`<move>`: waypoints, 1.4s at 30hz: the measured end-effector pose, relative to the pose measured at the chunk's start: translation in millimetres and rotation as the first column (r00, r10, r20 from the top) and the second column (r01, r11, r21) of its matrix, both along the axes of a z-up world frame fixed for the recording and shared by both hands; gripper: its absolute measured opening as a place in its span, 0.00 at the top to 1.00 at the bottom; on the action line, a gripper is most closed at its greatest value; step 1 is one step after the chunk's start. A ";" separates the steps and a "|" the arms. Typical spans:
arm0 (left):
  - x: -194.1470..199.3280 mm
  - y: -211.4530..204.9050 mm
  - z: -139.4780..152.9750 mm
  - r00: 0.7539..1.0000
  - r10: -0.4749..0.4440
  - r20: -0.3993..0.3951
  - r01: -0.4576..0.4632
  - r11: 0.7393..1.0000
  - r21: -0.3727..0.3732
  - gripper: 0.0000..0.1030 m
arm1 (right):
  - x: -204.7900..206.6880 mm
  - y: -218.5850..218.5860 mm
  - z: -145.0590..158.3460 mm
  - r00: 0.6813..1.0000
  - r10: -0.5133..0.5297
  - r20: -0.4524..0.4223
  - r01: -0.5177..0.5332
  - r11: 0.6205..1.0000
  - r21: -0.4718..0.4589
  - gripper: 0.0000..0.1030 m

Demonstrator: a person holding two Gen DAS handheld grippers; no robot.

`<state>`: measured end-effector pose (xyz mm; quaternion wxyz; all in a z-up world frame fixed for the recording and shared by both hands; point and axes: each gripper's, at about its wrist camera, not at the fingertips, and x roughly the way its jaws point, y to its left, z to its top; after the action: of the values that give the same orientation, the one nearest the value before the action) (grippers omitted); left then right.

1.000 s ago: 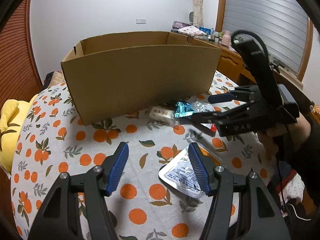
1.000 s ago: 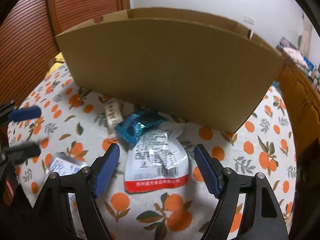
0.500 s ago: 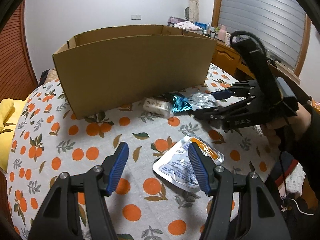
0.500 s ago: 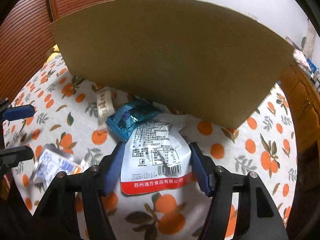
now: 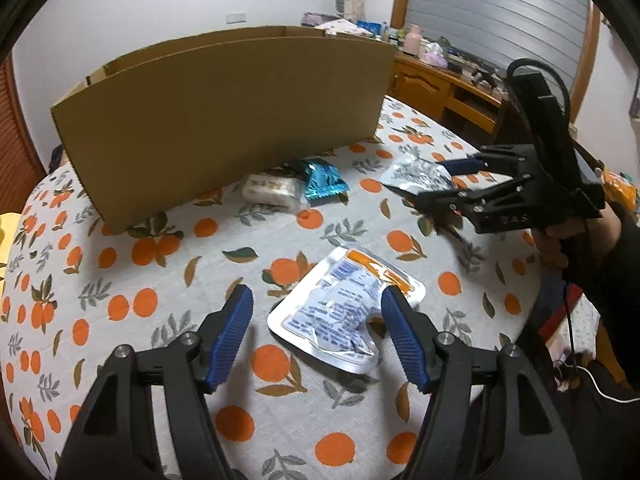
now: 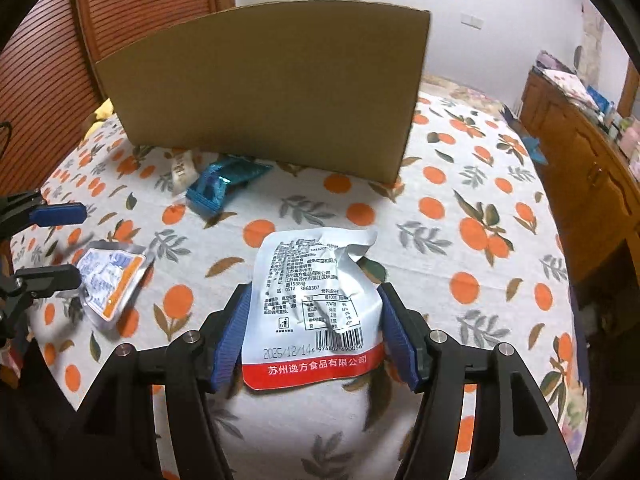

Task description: Organize snacks

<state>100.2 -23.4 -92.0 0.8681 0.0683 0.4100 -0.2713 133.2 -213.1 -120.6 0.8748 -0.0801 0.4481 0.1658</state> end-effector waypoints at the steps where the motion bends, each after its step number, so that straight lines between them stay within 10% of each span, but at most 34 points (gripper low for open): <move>1: -0.3 -0.9 0.2 1.000 -0.003 -0.004 0.003 1.000 0.006 0.33 | 0.3 4.0 -2.2 1.000 0.001 0.005 -0.001 1.000 -0.008 0.37; 32: 8.8 -39.2 -19.1 0.998 -0.051 -0.049 0.057 0.989 0.138 0.24 | -0.5 4.1 -5.7 0.999 -0.007 0.039 0.007 1.000 0.000 0.35; 42: -0.2 -13.6 -4.3 0.998 -0.044 -0.043 0.045 0.999 0.027 0.61 | -0.5 4.1 -5.8 0.999 -0.006 0.039 0.006 1.000 -0.002 0.35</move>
<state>100.0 -37.0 -96.3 0.8518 0.0838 0.4307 -0.2860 132.8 -209.0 -126.4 0.8838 -0.0828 0.4314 0.1610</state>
